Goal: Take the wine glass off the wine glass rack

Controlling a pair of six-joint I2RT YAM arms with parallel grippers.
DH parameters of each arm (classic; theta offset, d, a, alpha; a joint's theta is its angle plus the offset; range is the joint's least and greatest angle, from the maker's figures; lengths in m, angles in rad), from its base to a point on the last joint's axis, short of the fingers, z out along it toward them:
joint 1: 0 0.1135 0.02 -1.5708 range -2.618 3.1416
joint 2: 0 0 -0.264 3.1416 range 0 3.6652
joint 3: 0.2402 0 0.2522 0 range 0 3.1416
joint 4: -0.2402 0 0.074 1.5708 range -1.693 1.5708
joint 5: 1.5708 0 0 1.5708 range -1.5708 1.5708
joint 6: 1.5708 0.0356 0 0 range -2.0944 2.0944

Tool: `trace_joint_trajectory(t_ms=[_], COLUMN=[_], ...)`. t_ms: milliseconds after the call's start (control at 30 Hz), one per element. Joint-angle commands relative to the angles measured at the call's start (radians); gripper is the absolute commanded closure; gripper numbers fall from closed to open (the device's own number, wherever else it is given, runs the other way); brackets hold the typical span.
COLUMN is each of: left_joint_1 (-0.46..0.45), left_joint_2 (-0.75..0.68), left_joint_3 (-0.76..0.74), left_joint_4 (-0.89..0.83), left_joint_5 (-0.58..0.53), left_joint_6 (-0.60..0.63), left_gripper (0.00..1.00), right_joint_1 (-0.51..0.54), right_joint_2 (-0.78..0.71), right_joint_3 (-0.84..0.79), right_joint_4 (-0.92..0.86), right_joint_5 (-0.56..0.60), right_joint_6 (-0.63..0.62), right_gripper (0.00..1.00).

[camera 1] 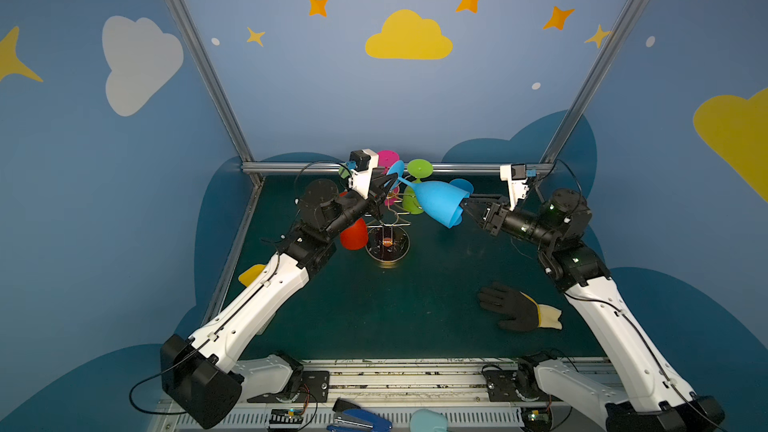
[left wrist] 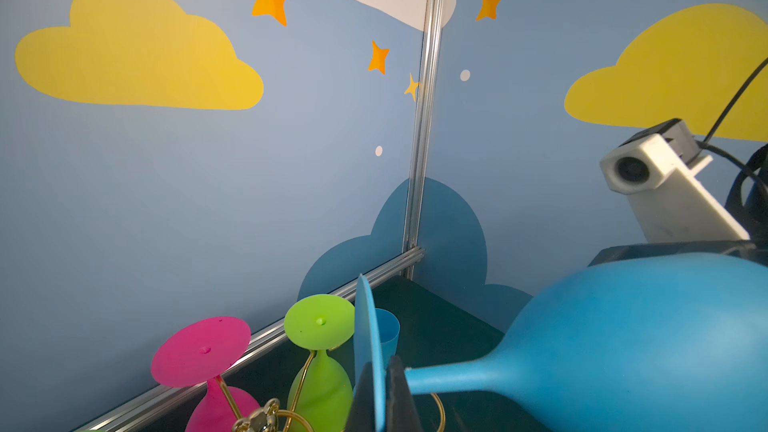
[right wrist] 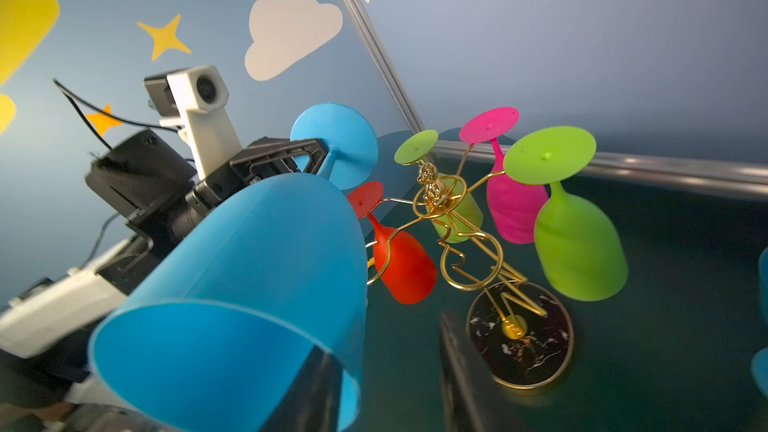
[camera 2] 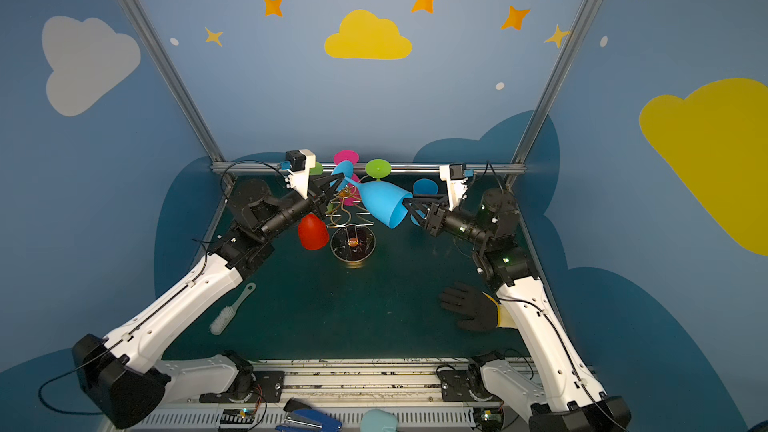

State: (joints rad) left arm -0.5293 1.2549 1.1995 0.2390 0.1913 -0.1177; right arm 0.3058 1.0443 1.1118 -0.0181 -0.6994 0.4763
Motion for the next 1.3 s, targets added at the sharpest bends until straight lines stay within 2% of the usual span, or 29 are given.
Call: trace_joint_trajectory(t_ms=[0, 167, 300, 400, 467, 500, 533, 567, 633, 933, 1133, 1267], left_joint_1=[0.002, 0.005, 0.006, 0.009, 0.011, 0.012, 0.013, 0.013, 0.018, 0.057, 0.089, 0.107], left_joint_2=[-0.007, -0.002, -0.006, -0.012, -0.018, -0.021, -0.027, -0.033, -0.048, -0.122, -0.185, -0.239], left_joint_3=[0.0, 0.002, 0.001, 0.0, -0.005, -0.007, -0.011, -0.016, -0.028, -0.085, -0.113, -0.155], left_joint_4=[0.048, 0.049, 0.049, 0.05, 0.049, 0.052, 0.053, 0.055, 0.062, 0.091, 0.08, 0.104], left_joint_5=[0.036, 0.069, 0.063, 0.059, 0.049, 0.049, 0.015, 0.002, -0.023, -0.099, -0.187, -0.22], left_joint_6=[-0.031, -0.038, -0.038, -0.04, -0.043, -0.046, -0.052, -0.056, -0.058, -0.064, -0.072, -0.085], left_gripper=[0.97, 0.97, 0.96, 0.89, 0.71, 0.57, 0.38, 0.32, 0.25, 0.09, 0.04, 0.02], right_joint_1=[0.004, 0.01, 0.013, 0.012, 0.012, 0.011, 0.008, 0.005, -0.002, -0.021, -0.021, -0.021], right_joint_2=[0.006, 0.008, 0.005, -0.006, -0.018, -0.024, -0.032, -0.041, -0.071, -0.227, -0.329, -0.342], right_joint_3=[0.039, 0.048, 0.054, 0.059, 0.062, 0.065, 0.075, 0.082, 0.092, 0.143, 0.161, 0.18], right_joint_4=[0.048, 0.05, 0.045, 0.038, 0.024, 0.011, -0.013, -0.034, -0.085, -0.482, -0.838, -1.045], right_joint_5=[0.001, 0.008, 0.014, 0.031, 0.055, 0.067, 0.082, 0.094, 0.128, 0.345, 0.539, 0.656], right_joint_6=[0.015, 0.021, 0.03, 0.031, 0.026, 0.024, 0.018, 0.009, -0.021, -0.187, -0.279, -0.297], right_gripper=[0.78, 1.0, 1.0, 1.0, 1.0, 1.0, 1.0, 1.0, 1.0, 1.0, 1.0, 1.0])
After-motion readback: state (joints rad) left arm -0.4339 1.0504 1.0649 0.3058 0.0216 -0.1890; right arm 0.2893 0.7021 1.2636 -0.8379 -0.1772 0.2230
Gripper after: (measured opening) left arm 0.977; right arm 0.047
